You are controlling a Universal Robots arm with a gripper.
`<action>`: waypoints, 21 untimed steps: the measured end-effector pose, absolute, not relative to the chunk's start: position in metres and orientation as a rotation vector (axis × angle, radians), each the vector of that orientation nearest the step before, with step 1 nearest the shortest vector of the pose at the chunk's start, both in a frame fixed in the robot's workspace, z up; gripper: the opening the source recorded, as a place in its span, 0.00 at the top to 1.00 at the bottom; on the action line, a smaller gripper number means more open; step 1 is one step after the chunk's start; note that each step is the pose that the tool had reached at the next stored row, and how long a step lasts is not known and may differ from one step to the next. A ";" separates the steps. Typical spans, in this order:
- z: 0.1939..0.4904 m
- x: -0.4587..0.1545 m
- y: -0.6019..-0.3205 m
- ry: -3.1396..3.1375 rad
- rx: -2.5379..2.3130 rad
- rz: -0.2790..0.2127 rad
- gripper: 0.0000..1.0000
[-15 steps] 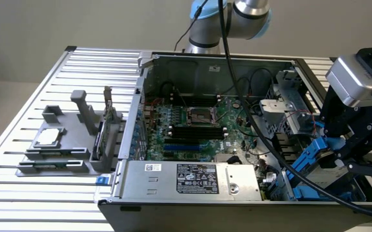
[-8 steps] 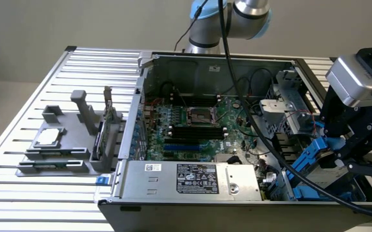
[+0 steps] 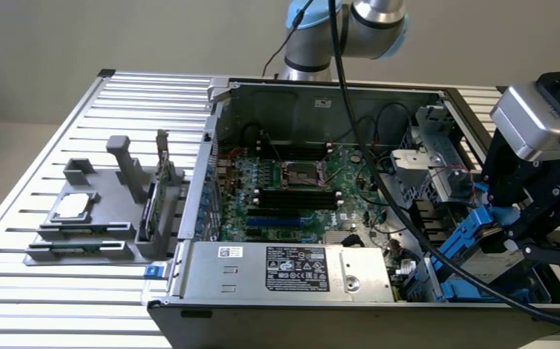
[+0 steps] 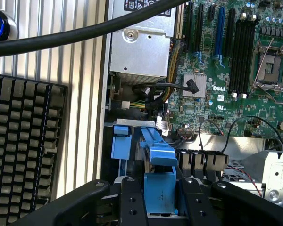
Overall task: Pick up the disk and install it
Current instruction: 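Insert the disk into the insertion slot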
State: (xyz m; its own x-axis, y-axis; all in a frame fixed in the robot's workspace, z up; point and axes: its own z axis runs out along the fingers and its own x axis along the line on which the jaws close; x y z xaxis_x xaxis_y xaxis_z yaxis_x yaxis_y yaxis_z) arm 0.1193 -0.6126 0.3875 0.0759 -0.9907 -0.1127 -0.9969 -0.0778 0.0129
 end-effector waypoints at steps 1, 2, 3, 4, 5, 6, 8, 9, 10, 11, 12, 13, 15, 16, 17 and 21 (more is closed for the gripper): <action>0.388 0.119 -0.613 2.086 -2.254 0.141 0.68; 0.388 0.119 -0.613 2.086 -2.254 0.141 0.68; 0.388 0.119 -0.613 2.086 -2.254 0.141 0.68; 0.388 0.119 -0.613 2.086 -2.254 0.141 0.68; 0.388 0.119 -0.613 2.086 -2.254 0.141 0.68; 0.388 0.119 -0.613 2.086 -2.254 0.141 0.68; 0.388 0.119 -0.613 2.086 -2.254 0.141 0.68; 0.388 0.119 -0.613 2.086 -2.254 0.141 0.68; 0.388 0.119 -0.613 2.086 -2.254 0.141 0.68; 0.388 0.119 -0.613 2.086 -2.254 0.141 0.68; 0.388 0.119 -0.613 2.086 -2.254 0.141 0.68; 0.388 0.119 -0.613 2.086 -2.254 0.141 0.68; 0.388 0.119 -0.613 2.086 -2.254 0.141 0.68; 0.388 0.119 -0.613 2.086 -2.254 0.141 0.68; 0.388 0.119 -0.613 2.086 -2.254 0.141 0.68; 0.388 0.119 -0.613 2.086 -2.254 0.141 0.68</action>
State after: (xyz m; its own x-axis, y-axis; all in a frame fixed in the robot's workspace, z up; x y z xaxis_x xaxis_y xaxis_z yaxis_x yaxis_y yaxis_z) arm 0.1193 -0.6126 0.3875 0.0759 -0.9907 -0.1127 -0.9969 -0.0778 0.0129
